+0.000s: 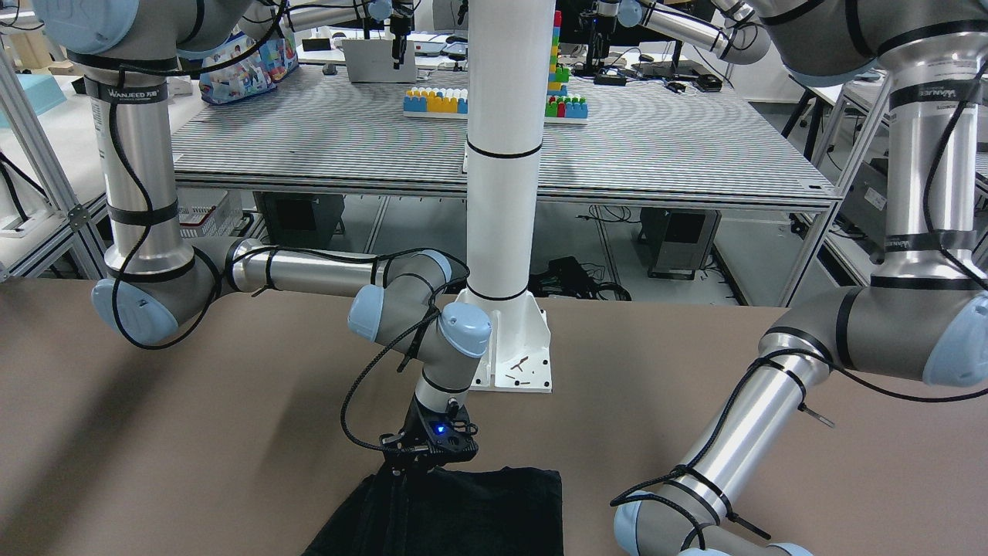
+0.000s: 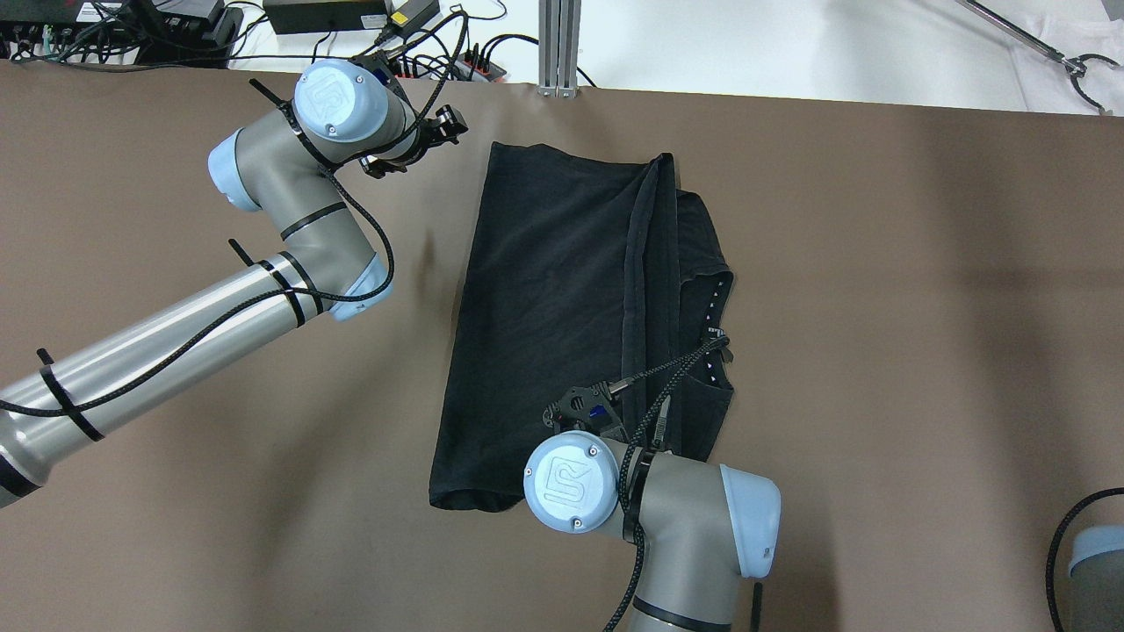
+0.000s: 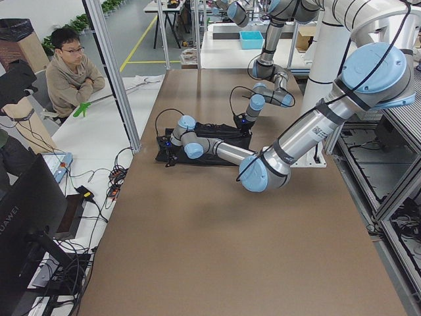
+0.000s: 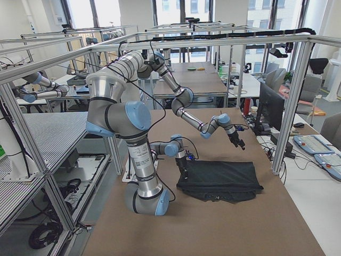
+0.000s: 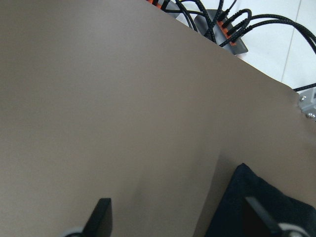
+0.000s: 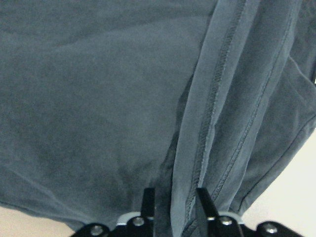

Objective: Fold clothes

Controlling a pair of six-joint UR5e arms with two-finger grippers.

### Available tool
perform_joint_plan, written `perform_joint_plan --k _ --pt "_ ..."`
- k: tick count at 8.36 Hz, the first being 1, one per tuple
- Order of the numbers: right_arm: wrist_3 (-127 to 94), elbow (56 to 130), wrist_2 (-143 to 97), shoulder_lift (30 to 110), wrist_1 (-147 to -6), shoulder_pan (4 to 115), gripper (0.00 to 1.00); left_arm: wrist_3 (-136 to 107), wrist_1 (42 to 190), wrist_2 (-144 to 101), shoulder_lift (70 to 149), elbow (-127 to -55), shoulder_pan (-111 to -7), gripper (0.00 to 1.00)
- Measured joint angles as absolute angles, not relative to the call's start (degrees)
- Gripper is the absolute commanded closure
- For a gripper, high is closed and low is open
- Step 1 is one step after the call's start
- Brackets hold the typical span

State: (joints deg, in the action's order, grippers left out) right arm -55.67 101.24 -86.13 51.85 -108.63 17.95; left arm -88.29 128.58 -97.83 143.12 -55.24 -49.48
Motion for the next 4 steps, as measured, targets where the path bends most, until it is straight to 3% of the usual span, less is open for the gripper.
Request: perform_joint_plan --k 4 --pt "-55.67 100.91 -86.13 51.86 -108.64 17.96 0.63 -88.30 128.59 -97.99 141.81 -57.07 -49.48 0.07"
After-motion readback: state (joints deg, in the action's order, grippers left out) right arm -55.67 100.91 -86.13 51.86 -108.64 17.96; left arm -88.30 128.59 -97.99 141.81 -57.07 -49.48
